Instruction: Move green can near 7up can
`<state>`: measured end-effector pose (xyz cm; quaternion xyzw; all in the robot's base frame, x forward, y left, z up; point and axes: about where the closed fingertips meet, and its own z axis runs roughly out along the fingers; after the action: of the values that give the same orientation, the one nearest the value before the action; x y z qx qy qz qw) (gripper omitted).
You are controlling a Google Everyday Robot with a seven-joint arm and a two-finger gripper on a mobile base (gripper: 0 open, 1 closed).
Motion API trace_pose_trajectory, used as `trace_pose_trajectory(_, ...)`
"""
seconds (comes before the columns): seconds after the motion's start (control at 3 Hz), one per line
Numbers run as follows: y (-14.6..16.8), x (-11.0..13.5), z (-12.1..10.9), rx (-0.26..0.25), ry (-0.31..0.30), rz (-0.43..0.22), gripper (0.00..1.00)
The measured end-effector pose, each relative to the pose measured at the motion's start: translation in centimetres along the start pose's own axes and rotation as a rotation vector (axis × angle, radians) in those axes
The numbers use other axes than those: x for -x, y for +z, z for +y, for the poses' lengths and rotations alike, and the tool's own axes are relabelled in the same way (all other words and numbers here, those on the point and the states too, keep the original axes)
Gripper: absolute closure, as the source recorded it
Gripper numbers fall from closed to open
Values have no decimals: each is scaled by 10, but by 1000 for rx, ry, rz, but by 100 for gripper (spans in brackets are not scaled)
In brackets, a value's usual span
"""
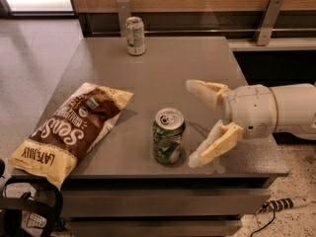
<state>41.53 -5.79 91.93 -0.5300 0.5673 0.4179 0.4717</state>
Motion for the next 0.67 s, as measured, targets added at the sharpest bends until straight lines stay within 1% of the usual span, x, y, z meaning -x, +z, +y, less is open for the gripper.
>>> trace_pose_trajectory(0.33,3,-18,-1,-28,-2,13,0)
trace_pose_trajectory(0.67,11,-46,0,-58,-19,2,0)
